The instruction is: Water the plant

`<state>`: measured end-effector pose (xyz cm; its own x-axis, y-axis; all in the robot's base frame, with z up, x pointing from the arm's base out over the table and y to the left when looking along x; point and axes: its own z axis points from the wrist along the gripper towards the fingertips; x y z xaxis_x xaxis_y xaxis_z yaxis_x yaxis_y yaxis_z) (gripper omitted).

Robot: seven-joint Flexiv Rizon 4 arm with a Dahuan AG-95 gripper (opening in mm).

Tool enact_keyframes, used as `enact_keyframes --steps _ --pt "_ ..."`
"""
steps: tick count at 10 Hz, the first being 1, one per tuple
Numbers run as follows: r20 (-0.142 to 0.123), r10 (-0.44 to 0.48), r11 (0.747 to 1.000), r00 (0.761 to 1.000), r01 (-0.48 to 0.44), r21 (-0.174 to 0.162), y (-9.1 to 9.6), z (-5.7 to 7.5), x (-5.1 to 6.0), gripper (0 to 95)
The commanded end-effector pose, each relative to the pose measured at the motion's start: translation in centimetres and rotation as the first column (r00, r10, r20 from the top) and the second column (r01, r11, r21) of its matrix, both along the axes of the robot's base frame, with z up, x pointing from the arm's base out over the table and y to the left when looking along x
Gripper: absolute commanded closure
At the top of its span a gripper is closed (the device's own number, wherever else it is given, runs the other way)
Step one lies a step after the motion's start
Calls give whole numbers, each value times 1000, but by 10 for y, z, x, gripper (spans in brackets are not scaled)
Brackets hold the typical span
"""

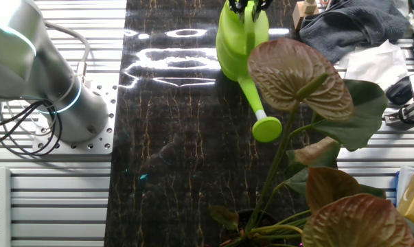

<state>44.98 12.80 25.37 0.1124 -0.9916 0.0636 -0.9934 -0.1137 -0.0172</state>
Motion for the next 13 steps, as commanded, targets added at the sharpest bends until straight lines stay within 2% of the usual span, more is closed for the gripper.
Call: enact_keyframes --steps 1,6,13 --pt "1 0 1000 1000 0 7 -5 0 -2 950" --pt "6 -1 1000 1000 1 30 -36 -8 -14 950" --pt "6 -8 999 1000 7 37 -39 -10 -18 950"
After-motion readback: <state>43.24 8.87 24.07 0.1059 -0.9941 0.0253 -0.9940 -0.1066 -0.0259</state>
